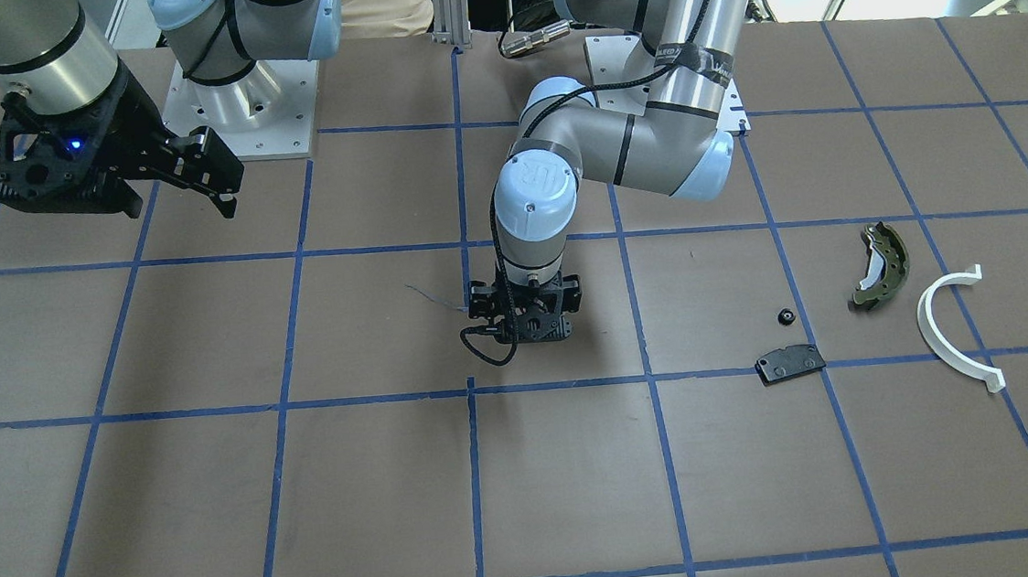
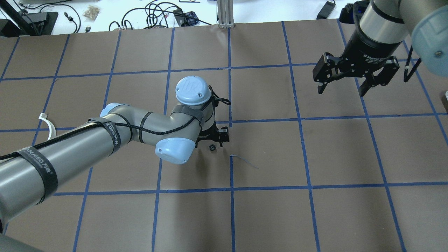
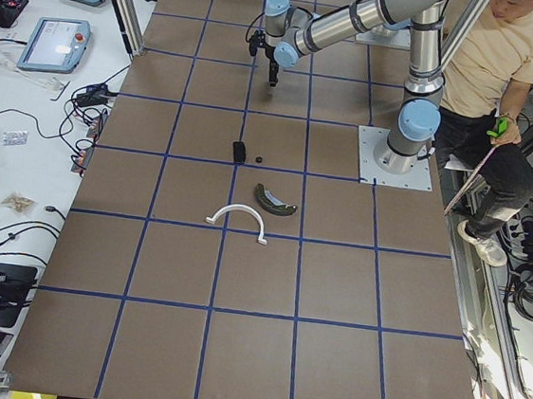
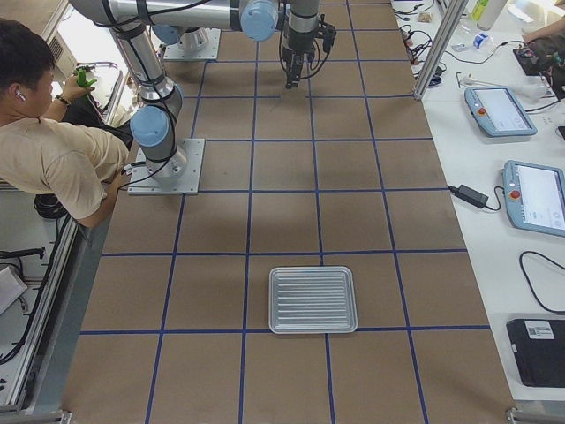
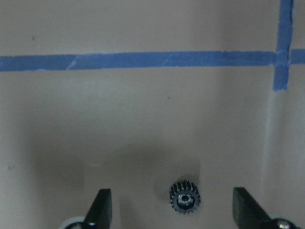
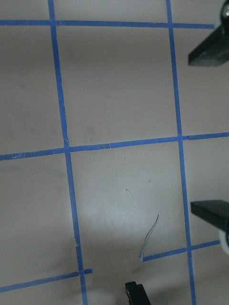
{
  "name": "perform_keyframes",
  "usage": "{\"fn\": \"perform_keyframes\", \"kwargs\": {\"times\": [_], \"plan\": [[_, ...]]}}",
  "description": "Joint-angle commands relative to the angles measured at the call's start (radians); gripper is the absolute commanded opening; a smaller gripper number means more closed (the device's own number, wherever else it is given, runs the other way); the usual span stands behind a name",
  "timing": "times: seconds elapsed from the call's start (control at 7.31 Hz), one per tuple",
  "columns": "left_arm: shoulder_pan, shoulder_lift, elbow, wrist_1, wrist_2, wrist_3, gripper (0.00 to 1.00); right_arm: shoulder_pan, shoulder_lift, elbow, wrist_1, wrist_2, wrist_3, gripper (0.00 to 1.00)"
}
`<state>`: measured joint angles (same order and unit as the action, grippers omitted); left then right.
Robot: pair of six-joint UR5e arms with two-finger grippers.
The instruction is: Place bearing gear from tray to pile
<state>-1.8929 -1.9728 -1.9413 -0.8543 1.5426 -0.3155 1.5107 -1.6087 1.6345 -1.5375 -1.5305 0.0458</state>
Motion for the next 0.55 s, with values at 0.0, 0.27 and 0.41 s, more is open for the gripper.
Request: {"fn": "perform_keyframes", "kwargs": {"times": [0.0,0.27,0.41], "plan": [[-0.009,-0.02,0.001,0.003,-0.001,-0.001,0.91,0.026,0.001,0.004,-0.003,-0.079,0.022,1.0],[-0.017,-0.023,0.002,0.011,0.014,0.003,0.15,0.031,0.0,0.007,-0.001,-0.071,0.019,1.0],[-0.018,-0.021,0.002,0.008,0.014,0.0,0.0,0.031,-0.002,0.005,-0.001,-0.073,0.019,1.0]]}}
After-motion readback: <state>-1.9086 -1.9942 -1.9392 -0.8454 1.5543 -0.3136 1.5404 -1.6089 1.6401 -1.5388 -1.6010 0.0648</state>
